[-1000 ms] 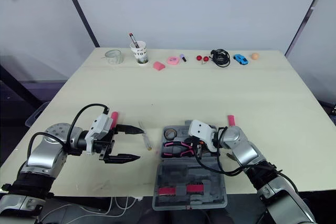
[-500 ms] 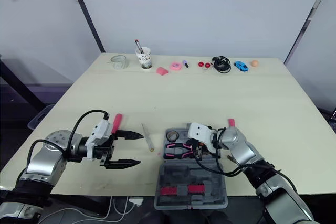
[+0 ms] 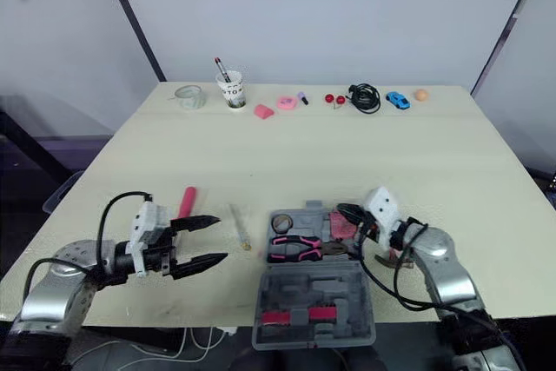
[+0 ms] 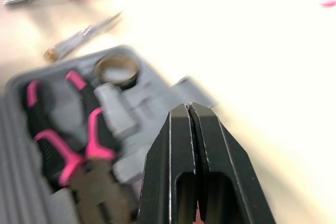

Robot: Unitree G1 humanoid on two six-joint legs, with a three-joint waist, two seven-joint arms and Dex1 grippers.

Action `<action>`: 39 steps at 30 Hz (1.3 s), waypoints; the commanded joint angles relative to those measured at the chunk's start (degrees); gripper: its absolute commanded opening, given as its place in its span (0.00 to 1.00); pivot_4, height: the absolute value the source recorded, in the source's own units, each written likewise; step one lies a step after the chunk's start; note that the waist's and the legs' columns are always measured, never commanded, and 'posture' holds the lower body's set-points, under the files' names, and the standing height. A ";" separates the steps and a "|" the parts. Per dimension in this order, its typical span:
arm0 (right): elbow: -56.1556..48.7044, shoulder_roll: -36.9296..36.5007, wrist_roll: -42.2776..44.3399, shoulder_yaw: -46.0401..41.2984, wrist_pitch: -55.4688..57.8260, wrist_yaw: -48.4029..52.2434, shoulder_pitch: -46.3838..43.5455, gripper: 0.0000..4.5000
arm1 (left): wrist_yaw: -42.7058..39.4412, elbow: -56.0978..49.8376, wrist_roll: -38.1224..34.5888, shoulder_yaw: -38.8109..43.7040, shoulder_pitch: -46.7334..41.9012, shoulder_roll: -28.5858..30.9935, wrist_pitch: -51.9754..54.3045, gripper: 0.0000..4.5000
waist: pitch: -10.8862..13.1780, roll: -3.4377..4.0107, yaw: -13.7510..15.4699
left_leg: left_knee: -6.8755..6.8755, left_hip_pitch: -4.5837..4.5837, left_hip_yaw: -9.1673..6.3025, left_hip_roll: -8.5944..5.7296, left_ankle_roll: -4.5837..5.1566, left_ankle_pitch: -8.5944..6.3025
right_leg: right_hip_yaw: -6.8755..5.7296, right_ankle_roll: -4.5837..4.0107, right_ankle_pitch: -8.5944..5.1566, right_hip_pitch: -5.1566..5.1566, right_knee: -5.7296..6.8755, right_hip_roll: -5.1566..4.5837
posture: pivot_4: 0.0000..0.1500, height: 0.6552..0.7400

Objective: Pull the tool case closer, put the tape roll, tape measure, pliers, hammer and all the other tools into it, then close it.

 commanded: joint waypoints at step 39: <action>-10.65 -11.75 13.56 -25.53 -5.96 7.38 41.49 0.95 | 7.86 -5.88 -0.38 14.07 22.26 -1.20 -1.73 1.00 | 0.40 -0.11 0.12 | -0.28 0.09 0.00 0.16 -0.03 -0.03 | 0.08 -0.04 -0.02 -0.03 -0.63 -0.42 | 1.00 1.00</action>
